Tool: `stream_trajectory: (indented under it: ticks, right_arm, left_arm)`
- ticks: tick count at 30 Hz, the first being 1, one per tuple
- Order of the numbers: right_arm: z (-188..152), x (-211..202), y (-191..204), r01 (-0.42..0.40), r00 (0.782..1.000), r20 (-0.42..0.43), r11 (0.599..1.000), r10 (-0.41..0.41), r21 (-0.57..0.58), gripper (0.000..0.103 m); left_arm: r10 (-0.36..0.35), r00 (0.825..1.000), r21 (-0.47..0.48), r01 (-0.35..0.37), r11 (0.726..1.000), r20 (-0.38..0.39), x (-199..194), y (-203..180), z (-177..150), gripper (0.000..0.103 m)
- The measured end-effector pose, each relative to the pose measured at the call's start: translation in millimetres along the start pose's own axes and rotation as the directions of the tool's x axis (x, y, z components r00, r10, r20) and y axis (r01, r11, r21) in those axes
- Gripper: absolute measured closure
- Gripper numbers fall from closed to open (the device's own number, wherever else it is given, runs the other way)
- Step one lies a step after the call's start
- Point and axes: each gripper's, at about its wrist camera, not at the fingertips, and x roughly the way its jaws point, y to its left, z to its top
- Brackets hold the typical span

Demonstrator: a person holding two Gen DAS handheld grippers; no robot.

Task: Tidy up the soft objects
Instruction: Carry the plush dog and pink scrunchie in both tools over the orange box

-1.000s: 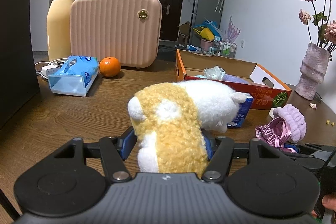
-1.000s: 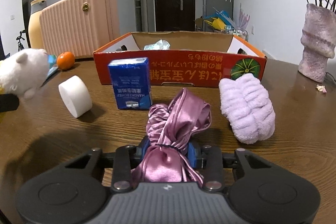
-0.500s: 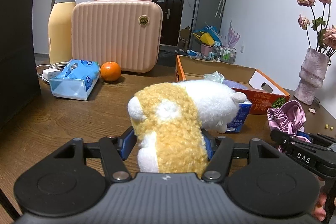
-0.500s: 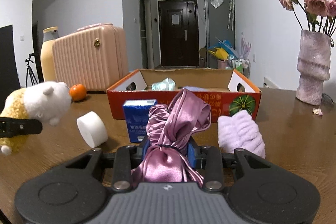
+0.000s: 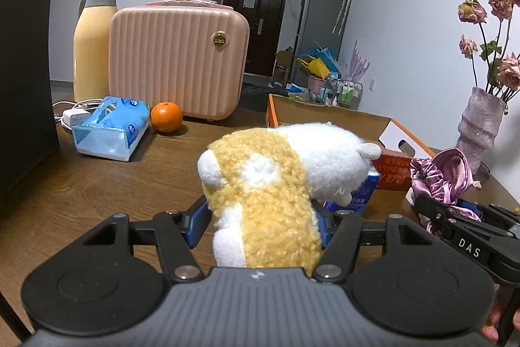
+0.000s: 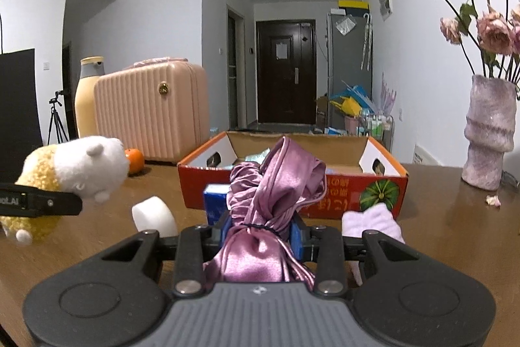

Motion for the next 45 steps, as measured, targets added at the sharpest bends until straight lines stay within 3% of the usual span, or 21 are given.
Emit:
stream_trajectory:
  ticks: [23, 45]
  right_arm:
    - [42.1, 22.7, -33.2, -0.007, 0.994, 0.114, 0.998, 0.000, 0.055, 0.069]
    - [66.5, 71.3, -54.0, 0.007, 0.992, 0.128, 0.998, -0.015, 0.062, 0.069]
  left_arm:
    - [-0.006, 0.997, -0.037, 0.009, 0.999, 0.074, 31.3, -35.9, 44.6, 0.040]
    - [-0.035, 0.997, -0.045, 0.039, 0.998, 0.072, 90.0, -65.4, 71.2, 0.040]
